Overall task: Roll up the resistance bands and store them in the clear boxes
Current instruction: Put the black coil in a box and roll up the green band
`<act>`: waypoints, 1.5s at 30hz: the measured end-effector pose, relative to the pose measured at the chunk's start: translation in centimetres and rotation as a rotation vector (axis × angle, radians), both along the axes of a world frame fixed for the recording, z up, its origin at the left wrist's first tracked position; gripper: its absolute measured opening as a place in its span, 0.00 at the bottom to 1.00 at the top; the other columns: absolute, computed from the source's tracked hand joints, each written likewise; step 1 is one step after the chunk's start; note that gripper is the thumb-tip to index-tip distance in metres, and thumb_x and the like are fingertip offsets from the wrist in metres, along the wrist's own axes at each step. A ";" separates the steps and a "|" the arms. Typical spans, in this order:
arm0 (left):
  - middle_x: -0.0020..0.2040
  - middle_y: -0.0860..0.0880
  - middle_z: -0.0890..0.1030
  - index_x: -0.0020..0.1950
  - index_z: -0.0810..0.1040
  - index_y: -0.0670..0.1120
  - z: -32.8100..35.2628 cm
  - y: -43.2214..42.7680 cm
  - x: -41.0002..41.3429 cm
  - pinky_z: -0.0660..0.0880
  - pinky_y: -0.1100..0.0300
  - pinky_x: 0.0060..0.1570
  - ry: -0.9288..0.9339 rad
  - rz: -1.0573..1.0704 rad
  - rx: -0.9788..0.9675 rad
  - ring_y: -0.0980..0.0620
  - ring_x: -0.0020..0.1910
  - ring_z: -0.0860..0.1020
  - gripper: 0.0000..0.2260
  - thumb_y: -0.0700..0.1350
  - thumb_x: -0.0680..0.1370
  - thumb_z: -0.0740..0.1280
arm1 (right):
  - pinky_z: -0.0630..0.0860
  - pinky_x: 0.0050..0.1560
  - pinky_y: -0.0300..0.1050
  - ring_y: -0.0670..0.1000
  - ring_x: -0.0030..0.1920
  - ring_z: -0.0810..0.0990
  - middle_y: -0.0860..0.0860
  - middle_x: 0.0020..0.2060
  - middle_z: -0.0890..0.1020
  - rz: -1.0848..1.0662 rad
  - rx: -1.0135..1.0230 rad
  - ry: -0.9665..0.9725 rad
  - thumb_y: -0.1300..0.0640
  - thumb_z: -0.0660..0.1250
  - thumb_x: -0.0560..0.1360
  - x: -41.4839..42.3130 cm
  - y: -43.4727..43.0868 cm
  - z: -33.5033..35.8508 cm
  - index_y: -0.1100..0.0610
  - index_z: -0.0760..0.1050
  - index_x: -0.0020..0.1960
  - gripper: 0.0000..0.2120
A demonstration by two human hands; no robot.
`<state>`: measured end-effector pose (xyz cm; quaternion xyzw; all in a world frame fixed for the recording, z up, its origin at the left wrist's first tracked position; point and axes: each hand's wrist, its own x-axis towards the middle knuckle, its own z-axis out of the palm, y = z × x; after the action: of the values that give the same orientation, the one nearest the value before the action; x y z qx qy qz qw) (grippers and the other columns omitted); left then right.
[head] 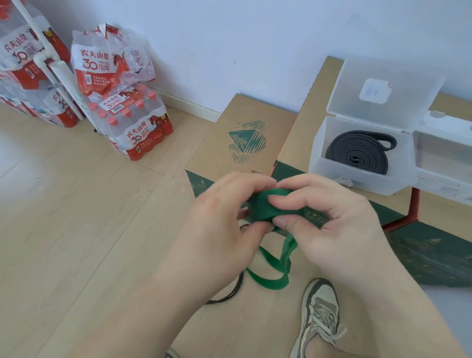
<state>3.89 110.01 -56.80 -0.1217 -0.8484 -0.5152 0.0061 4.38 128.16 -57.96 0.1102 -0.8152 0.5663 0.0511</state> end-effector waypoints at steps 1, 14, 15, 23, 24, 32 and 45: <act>0.52 0.60 0.83 0.60 0.82 0.56 0.2 0.0 0.0 0.82 0.61 0.53 -0.043 0.040 0.062 0.57 0.56 0.81 0.23 0.35 0.71 0.78 | 0.82 0.60 0.50 0.51 0.58 0.85 0.45 0.55 0.84 0.008 -0.058 -0.037 0.69 0.77 0.69 -0.1 0.2 0.0 0.49 0.87 0.47 0.15; 0.49 0.53 0.86 0.52 0.85 0.52 1.2 -0.6 0.0 0.83 0.61 0.49 -0.277 0.079 0.340 0.53 0.54 0.84 0.21 0.33 0.67 0.82 | 0.80 0.54 0.43 0.52 0.54 0.85 0.47 0.50 0.85 0.096 -0.229 -0.202 0.65 0.72 0.71 -0.5 2.0 0.9 0.48 0.85 0.48 0.13; 0.49 0.52 0.87 0.52 0.85 0.52 1.2 -0.6 0.0 0.84 0.60 0.49 -0.275 0.074 0.352 0.53 0.54 0.84 0.20 0.33 0.67 0.81 | 0.81 0.54 0.44 0.53 0.54 0.85 0.48 0.50 0.85 0.097 -0.239 -0.200 0.64 0.72 0.72 -0.5 2.0 1.0 0.47 0.85 0.48 0.13; 0.50 0.48 0.88 0.55 0.82 0.45 1.4 0.0 -0.1 0.81 0.62 0.45 -0.333 0.112 0.748 0.51 0.50 0.86 0.14 0.31 0.73 0.74 | 0.82 0.58 0.44 0.51 0.56 0.87 0.48 0.53 0.89 -0.043 -0.322 -0.096 0.68 0.76 0.73 -0.1 0.4 1.5 0.48 0.83 0.59 0.21; 0.50 0.48 0.88 0.55 0.81 0.44 1.4 0.0 -0.1 0.81 0.61 0.46 -0.326 0.118 0.718 0.51 0.51 0.86 0.14 0.31 0.73 0.74 | 0.82 0.58 0.43 0.50 0.56 0.87 0.47 0.53 0.88 -0.052 -0.310 -0.080 0.71 0.74 0.75 -0.1 0.2 1.5 0.48 0.83 0.59 0.21; 0.59 0.62 0.82 0.67 0.77 0.56 0.0 -0.4 0.1 0.81 0.60 0.56 0.047 0.018 -0.039 0.62 0.58 0.81 0.26 0.37 0.73 0.77 | 0.78 0.55 0.35 0.48 0.58 0.83 0.43 0.53 0.84 0.014 0.048 0.044 0.76 0.71 0.74 0.0 0.2 0.6 0.49 0.87 0.54 0.23; 0.47 0.54 0.84 0.59 0.79 0.47 1.7 -0.6 -0.3 0.81 0.60 0.45 -0.329 0.126 0.752 0.51 0.46 0.85 0.21 0.30 0.71 0.76 | 0.83 0.53 0.40 0.52 0.53 0.88 0.53 0.52 0.89 -0.095 -0.453 -0.147 0.65 0.74 0.68 0.0 0.5 2.5 0.55 0.85 0.54 0.15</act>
<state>3.57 109.36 -55.08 0.0252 -0.5964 -0.8005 -0.0542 4.36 128.64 -55.46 0.0161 -0.6730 0.7383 0.0415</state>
